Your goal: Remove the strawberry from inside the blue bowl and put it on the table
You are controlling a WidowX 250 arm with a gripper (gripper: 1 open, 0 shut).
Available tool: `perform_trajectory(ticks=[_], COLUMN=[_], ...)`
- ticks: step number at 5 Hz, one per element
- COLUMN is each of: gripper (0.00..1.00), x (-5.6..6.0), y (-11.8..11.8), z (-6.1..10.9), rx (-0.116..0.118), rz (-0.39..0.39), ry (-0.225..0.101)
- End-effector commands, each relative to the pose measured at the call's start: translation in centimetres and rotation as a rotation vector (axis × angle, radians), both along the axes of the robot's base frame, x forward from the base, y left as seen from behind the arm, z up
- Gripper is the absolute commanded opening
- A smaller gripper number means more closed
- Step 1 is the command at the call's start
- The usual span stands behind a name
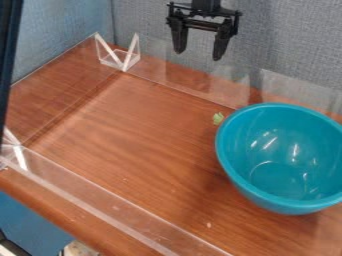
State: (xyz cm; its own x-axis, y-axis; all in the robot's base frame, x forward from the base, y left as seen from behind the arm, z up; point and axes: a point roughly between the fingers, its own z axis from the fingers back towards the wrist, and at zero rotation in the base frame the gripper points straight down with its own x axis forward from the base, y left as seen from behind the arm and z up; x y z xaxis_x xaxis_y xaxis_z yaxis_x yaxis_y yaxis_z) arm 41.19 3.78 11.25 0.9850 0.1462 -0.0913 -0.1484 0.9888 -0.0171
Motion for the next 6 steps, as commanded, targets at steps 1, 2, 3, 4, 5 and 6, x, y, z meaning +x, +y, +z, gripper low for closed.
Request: perform_trajectory(ticks=[1,2,3,4,5,6], gripper=[1.00,1.00,1.00,1.00,1.00,1.00], x=[0.4,0.2,0.0,0.0,0.1,0.2], y=[-0.1,0.8,1.9,3.0,3.6,3.0], z=[2.8,2.2,1.6,1.5,1.5,2.1], rx=[0.006,0.005,0.005,0.003,-0.006,-0.011], rz=[-0.012,-0.008,-0.001,-0.038,-0.081,-0.089], ry=[-0.084,-0.091,-0.101,-0.113,-0.120,-0.126])
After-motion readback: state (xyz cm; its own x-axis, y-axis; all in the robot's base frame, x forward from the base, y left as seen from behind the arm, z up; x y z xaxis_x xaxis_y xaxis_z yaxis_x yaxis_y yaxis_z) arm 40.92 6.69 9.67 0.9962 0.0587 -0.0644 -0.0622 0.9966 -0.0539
